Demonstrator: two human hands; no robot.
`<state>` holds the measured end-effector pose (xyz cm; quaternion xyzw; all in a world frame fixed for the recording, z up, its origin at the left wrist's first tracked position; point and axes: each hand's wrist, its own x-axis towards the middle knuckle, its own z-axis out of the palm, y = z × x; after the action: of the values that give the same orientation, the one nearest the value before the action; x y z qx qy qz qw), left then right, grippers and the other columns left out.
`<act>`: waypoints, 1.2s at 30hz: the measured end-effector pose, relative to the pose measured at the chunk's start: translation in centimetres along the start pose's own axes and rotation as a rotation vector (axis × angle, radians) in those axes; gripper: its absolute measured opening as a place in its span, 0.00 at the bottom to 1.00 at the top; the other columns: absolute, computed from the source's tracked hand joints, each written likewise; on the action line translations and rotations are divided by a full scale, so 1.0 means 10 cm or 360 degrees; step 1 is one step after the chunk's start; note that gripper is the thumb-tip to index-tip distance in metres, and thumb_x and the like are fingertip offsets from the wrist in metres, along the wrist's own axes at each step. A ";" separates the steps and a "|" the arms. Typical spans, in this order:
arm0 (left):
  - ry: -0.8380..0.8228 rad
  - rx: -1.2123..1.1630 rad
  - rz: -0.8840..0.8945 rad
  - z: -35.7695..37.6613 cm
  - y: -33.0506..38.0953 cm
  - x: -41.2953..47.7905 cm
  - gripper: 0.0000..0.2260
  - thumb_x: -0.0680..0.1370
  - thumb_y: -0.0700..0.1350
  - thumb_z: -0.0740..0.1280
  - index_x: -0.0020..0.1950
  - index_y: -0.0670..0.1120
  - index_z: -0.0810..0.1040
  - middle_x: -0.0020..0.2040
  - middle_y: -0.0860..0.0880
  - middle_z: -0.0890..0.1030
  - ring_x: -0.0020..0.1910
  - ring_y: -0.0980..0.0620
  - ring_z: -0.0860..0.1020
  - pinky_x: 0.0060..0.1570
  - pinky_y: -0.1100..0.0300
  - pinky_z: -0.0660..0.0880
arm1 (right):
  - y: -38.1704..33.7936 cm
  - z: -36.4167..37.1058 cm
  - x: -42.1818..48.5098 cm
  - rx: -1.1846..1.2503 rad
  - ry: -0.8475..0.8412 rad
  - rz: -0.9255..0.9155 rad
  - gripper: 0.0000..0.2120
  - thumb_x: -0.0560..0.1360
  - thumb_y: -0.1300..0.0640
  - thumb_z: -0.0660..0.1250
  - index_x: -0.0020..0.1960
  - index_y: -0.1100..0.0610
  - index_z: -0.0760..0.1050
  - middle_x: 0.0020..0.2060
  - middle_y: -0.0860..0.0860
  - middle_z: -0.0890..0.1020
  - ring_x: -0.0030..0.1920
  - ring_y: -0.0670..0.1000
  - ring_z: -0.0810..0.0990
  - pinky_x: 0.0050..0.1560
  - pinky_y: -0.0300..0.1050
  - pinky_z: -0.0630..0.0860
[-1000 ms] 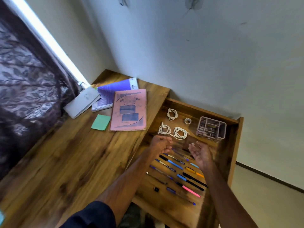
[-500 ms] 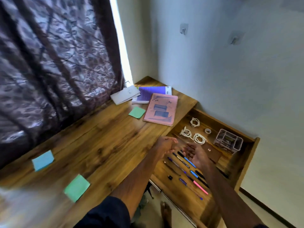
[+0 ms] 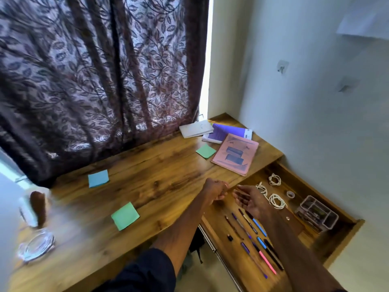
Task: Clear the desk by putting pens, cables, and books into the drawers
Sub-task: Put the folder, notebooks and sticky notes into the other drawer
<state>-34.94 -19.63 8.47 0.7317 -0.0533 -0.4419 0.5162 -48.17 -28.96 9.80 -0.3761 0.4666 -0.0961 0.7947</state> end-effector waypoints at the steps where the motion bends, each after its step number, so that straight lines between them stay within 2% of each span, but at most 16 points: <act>1: 0.0021 0.0002 -0.0001 0.03 0.01 -0.01 0.06 0.77 0.40 0.70 0.54 0.43 0.83 0.50 0.44 0.86 0.41 0.53 0.82 0.35 0.62 0.79 | -0.03 -0.03 0.01 -0.0013 -0.0014 -0.0001 0.06 0.76 0.61 0.67 0.52 0.62 0.78 0.47 0.59 0.83 0.46 0.55 0.82 0.45 0.46 0.77; 5: 0.0105 0.0014 0.0038 0.25 0.01 -0.09 0.04 0.77 0.40 0.71 0.51 0.43 0.83 0.45 0.47 0.85 0.37 0.54 0.81 0.33 0.64 0.78 | -0.13 -0.20 0.11 -0.0158 -0.0081 -0.0038 0.06 0.77 0.61 0.67 0.52 0.61 0.78 0.47 0.58 0.84 0.45 0.54 0.83 0.44 0.45 0.77; 9: 0.0221 0.0047 0.0050 0.60 -0.11 -0.21 0.03 0.77 0.40 0.70 0.50 0.45 0.83 0.39 0.49 0.83 0.33 0.56 0.80 0.34 0.63 0.78 | -0.19 -0.47 0.26 -0.0384 -0.0180 -0.0059 0.09 0.77 0.60 0.67 0.55 0.63 0.80 0.48 0.59 0.86 0.45 0.54 0.84 0.42 0.45 0.77; 12: 0.0357 0.0017 0.0067 0.91 -0.20 -0.32 0.04 0.77 0.40 0.71 0.51 0.45 0.83 0.45 0.47 0.85 0.36 0.55 0.81 0.34 0.63 0.79 | -0.22 -0.80 0.28 -0.0619 -0.0284 -0.0179 0.09 0.75 0.58 0.70 0.52 0.60 0.83 0.46 0.58 0.87 0.44 0.55 0.84 0.41 0.48 0.78; 14: 0.0473 -0.0006 0.0084 1.18 -0.29 -0.39 0.05 0.77 0.39 0.71 0.51 0.43 0.85 0.50 0.45 0.85 0.38 0.53 0.82 0.38 0.60 0.82 | -0.24 -1.06 0.29 -0.0767 -0.0325 -0.0288 0.11 0.70 0.52 0.72 0.51 0.55 0.85 0.46 0.56 0.87 0.46 0.57 0.85 0.48 0.53 0.80; 15: 0.0518 0.0001 0.0080 1.35 -0.34 -0.44 0.06 0.77 0.38 0.70 0.52 0.42 0.85 0.51 0.44 0.86 0.39 0.51 0.83 0.42 0.57 0.83 | -0.26 -1.20 0.30 -0.0836 -0.0348 -0.0302 0.12 0.70 0.53 0.72 0.52 0.55 0.85 0.47 0.57 0.87 0.47 0.58 0.85 0.50 0.53 0.81; 18: 0.0555 0.0004 0.0021 1.86 -0.56 -0.52 0.08 0.76 0.37 0.69 0.52 0.39 0.85 0.48 0.41 0.86 0.30 0.53 0.80 0.44 0.53 0.82 | -0.29 -1.72 0.21 -0.0846 -0.0346 -0.0252 0.10 0.76 0.66 0.68 0.56 0.64 0.82 0.44 0.60 0.86 0.37 0.53 0.85 0.35 0.42 0.79; 20: 0.0552 -0.0008 -0.0032 2.20 -0.64 -0.53 0.07 0.75 0.37 0.69 0.50 0.39 0.85 0.42 0.41 0.85 0.27 0.54 0.79 0.43 0.50 0.82 | -0.34 -2.06 0.11 -0.0882 -0.0407 -0.0194 0.09 0.76 0.66 0.66 0.55 0.63 0.81 0.38 0.56 0.87 0.34 0.49 0.85 0.29 0.39 0.77; 23: 0.0508 0.0020 -0.0072 2.70 -0.68 -0.64 0.06 0.77 0.38 0.68 0.52 0.40 0.84 0.36 0.48 0.81 0.24 0.58 0.77 0.29 0.61 0.76 | -0.44 -2.53 0.00 -0.0972 -0.0390 -0.0140 0.10 0.77 0.66 0.65 0.57 0.65 0.79 0.35 0.55 0.85 0.28 0.47 0.83 0.24 0.37 0.74; 24: 0.0472 0.0000 -0.0094 2.86 -0.71 -0.67 0.06 0.78 0.38 0.68 0.52 0.41 0.84 0.36 0.48 0.81 0.25 0.57 0.78 0.30 0.61 0.77 | -0.45 -2.69 0.00 -0.0992 -0.0367 -0.0123 0.09 0.77 0.67 0.65 0.57 0.66 0.79 0.35 0.56 0.84 0.26 0.46 0.81 0.22 0.36 0.73; 26: 0.0395 -0.0055 -0.0139 3.11 -0.75 -0.72 0.04 0.78 0.39 0.68 0.49 0.44 0.83 0.41 0.47 0.83 0.30 0.55 0.80 0.39 0.57 0.80 | -0.49 -2.93 -0.04 -0.1013 -0.0328 -0.0132 0.09 0.77 0.68 0.65 0.56 0.66 0.79 0.32 0.55 0.84 0.24 0.45 0.80 0.20 0.35 0.71; 28: 0.0354 -0.0047 -0.0196 3.34 -0.83 -0.76 0.03 0.78 0.40 0.69 0.48 0.45 0.83 0.44 0.46 0.84 0.30 0.55 0.80 0.39 0.57 0.80 | -0.45 -3.16 -0.04 -0.0984 -0.0285 -0.0115 0.09 0.76 0.68 0.66 0.56 0.68 0.79 0.30 0.52 0.85 0.26 0.46 0.82 0.25 0.37 0.75; 31: 0.0318 -0.0040 -0.0363 3.70 -1.01 -0.83 0.04 0.78 0.42 0.69 0.50 0.42 0.81 0.47 0.44 0.84 0.31 0.53 0.80 0.30 0.60 0.78 | -0.29 -3.53 -0.06 -0.0952 -0.0219 0.0031 0.08 0.75 0.64 0.67 0.53 0.64 0.81 0.39 0.56 0.87 0.37 0.52 0.85 0.40 0.44 0.74; 32: 0.0252 -0.0093 -0.0454 3.81 -1.08 -0.86 0.05 0.79 0.42 0.68 0.50 0.41 0.80 0.48 0.44 0.84 0.32 0.52 0.80 0.31 0.60 0.78 | -0.22 -3.63 -0.07 -0.0932 -0.0161 0.0094 0.07 0.76 0.63 0.66 0.51 0.64 0.81 0.40 0.58 0.86 0.39 0.54 0.85 0.41 0.45 0.74; 34: 0.0061 -0.0310 -0.0650 3.98 -1.23 -0.94 0.07 0.81 0.45 0.65 0.47 0.44 0.78 0.49 0.45 0.83 0.35 0.52 0.80 0.40 0.56 0.80 | -0.09 -3.82 -0.07 -0.0875 -0.0055 0.0224 0.06 0.77 0.62 0.64 0.45 0.62 0.79 0.35 0.56 0.84 0.35 0.53 0.82 0.39 0.44 0.75; 36: -0.0119 -0.0535 -0.0856 4.10 -1.37 -0.99 0.12 0.81 0.50 0.63 0.50 0.42 0.77 0.50 0.44 0.82 0.40 0.48 0.81 0.48 0.51 0.79 | 0.02 -3.99 -0.09 -0.0795 0.0058 0.0335 0.07 0.79 0.57 0.63 0.48 0.59 0.78 0.35 0.54 0.80 0.33 0.51 0.78 0.34 0.43 0.77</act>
<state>-74.84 -37.02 0.17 0.6072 0.1969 -0.5917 0.4923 -81.22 -48.68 -0.94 -0.5083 0.5266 0.0983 0.6743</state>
